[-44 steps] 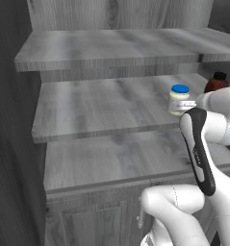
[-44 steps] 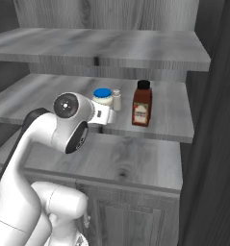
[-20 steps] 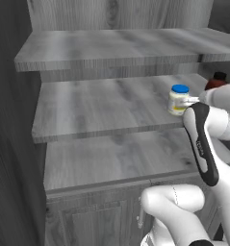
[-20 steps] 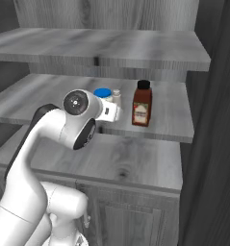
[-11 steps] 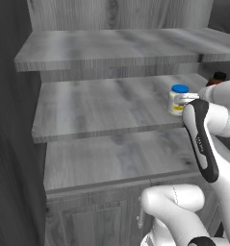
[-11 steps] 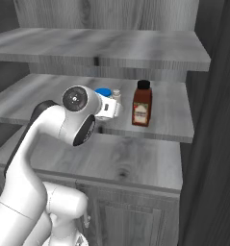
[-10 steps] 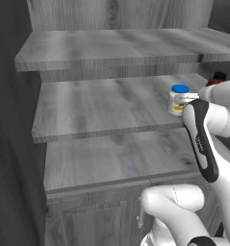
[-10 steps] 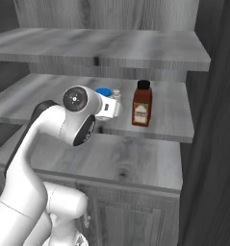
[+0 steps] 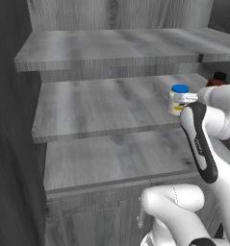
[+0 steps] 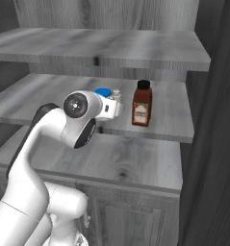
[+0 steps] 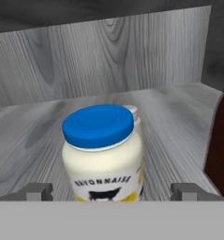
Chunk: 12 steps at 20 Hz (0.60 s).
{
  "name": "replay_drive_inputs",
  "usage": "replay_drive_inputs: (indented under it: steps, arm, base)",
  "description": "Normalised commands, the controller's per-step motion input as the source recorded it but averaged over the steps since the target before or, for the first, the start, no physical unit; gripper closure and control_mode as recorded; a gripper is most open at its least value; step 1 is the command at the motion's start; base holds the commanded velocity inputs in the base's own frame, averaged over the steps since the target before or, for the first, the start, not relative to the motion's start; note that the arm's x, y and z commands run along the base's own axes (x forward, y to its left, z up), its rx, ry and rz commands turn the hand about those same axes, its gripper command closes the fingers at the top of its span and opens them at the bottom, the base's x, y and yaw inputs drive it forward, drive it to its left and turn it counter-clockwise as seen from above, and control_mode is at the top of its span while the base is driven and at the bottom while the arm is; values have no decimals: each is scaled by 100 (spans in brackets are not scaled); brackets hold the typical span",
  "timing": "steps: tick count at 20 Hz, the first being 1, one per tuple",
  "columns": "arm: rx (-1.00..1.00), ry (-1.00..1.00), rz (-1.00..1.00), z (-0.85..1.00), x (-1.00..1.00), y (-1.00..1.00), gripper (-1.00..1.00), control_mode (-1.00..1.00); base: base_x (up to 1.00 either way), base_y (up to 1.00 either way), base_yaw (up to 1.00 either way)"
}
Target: Collect the paprika, mayonnaise, and shaker from the cabinet and place them next to the stove.
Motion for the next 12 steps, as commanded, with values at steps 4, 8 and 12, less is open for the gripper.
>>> replay_drive_inputs:
  steps: [4,8,12]
  arm:
    - [0,-4,0,0,4,0,-100,-100]
    - [0,-1,0,0,4,1,-100,-100]
    - [0,0,0,3,8,4,-100,-100]
  base:
    - [0,0,0]
    - [0,0,0]
    - [0,0,0]
